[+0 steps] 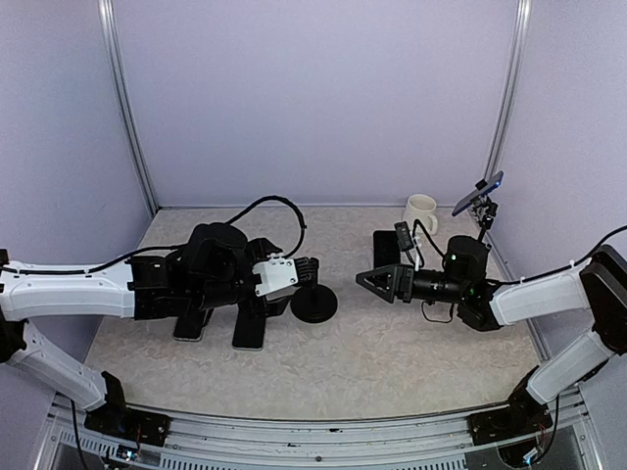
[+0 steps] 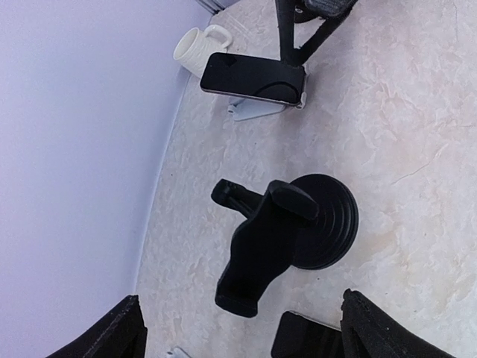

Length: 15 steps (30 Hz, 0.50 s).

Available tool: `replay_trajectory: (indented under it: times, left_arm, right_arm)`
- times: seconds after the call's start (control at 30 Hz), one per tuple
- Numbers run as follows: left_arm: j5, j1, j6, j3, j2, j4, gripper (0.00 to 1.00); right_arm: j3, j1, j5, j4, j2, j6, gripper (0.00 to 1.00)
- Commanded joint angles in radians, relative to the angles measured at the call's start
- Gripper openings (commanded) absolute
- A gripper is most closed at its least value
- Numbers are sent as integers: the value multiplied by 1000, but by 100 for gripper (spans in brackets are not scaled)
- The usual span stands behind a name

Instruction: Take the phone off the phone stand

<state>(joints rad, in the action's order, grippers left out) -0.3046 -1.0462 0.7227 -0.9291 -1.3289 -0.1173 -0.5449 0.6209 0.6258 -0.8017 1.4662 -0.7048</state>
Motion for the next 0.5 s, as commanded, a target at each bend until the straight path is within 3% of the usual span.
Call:
replay_trajectory:
  times: [0.0,0.27,0.47]
  left_arm:
    - [-21,0,147,-74,-75,-18,87]
    - [-21,13,208,-157,-211,-45,80]
    - [-78,22,264,-173,-275,26,67]
  right_arm:
    - [40,-44,40,-26,-54,-13,97]
    - [80,-108,75,-32,-91,-26,97]
    - [103,-127,91,-57,-87,-41,96]
